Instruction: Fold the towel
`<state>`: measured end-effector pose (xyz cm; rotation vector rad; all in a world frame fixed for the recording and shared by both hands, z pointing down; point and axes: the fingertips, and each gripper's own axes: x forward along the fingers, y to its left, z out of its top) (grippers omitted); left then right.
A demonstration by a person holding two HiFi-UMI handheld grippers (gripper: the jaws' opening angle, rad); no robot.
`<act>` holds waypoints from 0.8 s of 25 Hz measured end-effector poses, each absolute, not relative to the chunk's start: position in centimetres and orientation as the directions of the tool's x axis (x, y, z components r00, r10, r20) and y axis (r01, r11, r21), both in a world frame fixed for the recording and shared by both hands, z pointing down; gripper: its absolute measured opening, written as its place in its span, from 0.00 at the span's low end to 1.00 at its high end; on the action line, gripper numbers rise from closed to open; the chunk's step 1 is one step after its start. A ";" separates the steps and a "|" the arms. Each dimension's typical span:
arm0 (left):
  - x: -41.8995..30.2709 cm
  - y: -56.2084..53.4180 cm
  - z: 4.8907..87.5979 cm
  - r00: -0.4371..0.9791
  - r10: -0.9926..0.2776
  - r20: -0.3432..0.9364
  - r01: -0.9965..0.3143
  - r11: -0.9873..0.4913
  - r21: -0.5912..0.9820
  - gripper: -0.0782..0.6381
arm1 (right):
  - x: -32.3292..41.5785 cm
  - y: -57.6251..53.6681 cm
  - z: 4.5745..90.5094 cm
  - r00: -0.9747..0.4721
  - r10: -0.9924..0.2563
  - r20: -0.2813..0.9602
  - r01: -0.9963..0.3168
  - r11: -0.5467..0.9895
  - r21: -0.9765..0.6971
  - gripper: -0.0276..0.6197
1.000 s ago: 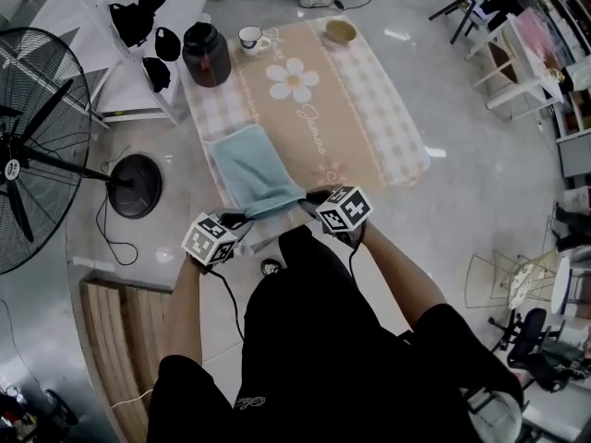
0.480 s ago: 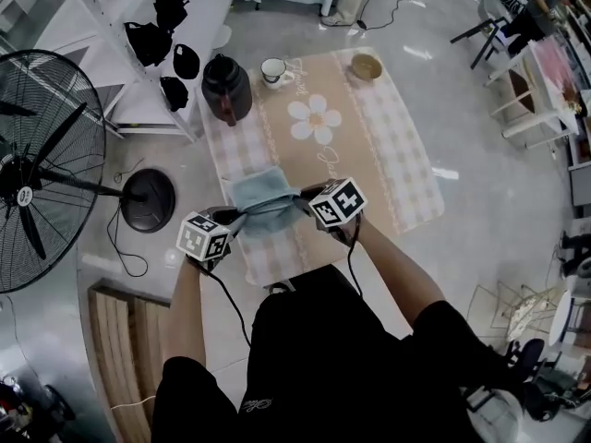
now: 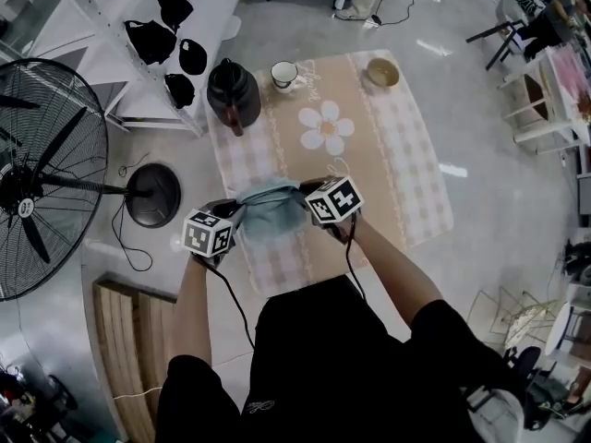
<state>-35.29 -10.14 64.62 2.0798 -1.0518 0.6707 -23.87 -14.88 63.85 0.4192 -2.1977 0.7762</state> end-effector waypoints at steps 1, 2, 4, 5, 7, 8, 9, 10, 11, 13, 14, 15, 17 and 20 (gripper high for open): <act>-35.5 -10.5 64.6 0.524 -0.492 0.695 -0.845 -0.404 0.351 0.18 | -24.0 -15.2 63.9 -0.663 -0.064 0.746 -0.514 0.764 -0.391 0.09; -35.8 -10.8 64.6 0.512 -0.518 0.685 -0.855 -0.380 0.352 0.18 | -24.1 -15.4 64.0 -0.665 -0.075 0.743 -0.514 0.768 -0.383 0.10; -36.5 -11.2 64.4 0.487 -0.575 0.658 -0.874 -0.320 0.367 0.24 | -24.3 -15.4 63.9 -0.676 -0.094 0.731 -0.508 0.778 -0.370 0.17; -36.8 -11.2 64.3 0.475 -0.596 0.647 -0.879 -0.290 0.379 0.32 | -24.4 -15.4 63.8 -0.685 -0.106 0.721 -0.505 0.782 -0.365 0.21; -37.2 -11.0 64.2 0.453 -0.621 0.639 -0.887 -0.247 0.389 0.45 | -24.5 -15.3 63.4 -0.702 -0.138 0.698 -0.506 0.787 -0.353 0.38; -37.4 -10.7 64.2 0.441 -0.631 0.638 -0.892 -0.234 0.385 0.45 | -24.5 -15.3 63.1 -0.709 -0.157 0.687 -0.509 0.789 -0.345 0.40; -37.5 -10.4 64.1 0.430 -0.641 0.636 -0.897 -0.224 0.381 0.46 | -24.5 -15.1 62.8 -0.715 -0.173 0.677 -0.512 0.789 -0.339 0.42; -37.5 -10.0 64.0 0.421 -0.651 0.631 -0.900 -0.213 0.381 0.46 | -24.4 -14.9 62.5 -0.720 -0.186 0.669 -0.515 0.789 -0.336 0.42; -37.6 -9.6 63.8 0.413 -0.663 0.625 -0.901 -0.200 0.384 0.46 | -24.3 -14.6 62.2 -0.723 -0.195 0.663 -0.517 0.789 -0.332 0.42; -37.6 -8.6 63.3 0.399 -0.686 0.608 -0.903 -0.177 0.393 0.46 | -24.2 -13.6 61.8 -0.724 -0.207 0.658 -0.516 0.796 -0.316 0.42; -37.5 -8.0 63.0 0.393 -0.697 0.600 -0.903 -0.170 0.393 0.46 | -24.1 -12.9 61.7 -0.722 -0.215 0.658 -0.515 0.802 -0.303 0.42; -37.2 -7.3 62.7 0.389 -0.705 0.593 -0.904 -0.170 0.391 0.46 | -24.0 -12.2 61.5 -0.718 -0.225 0.659 -0.517 0.806 -0.288 0.42; -36.0 -5.6 62.1 0.391 -0.712 0.583 -0.906 -0.188 0.379 0.46 | -23.4 -10.6 61.3 -0.704 -0.254 0.663 -0.531 0.809 -0.254 0.42; -33.7 -2.6 61.7 0.399 -0.709 0.581 -0.907 -0.214 0.362 0.46 | -22.2 -7.6 61.3 -0.683 -0.278 0.676 -0.546 0.808 -0.219 0.41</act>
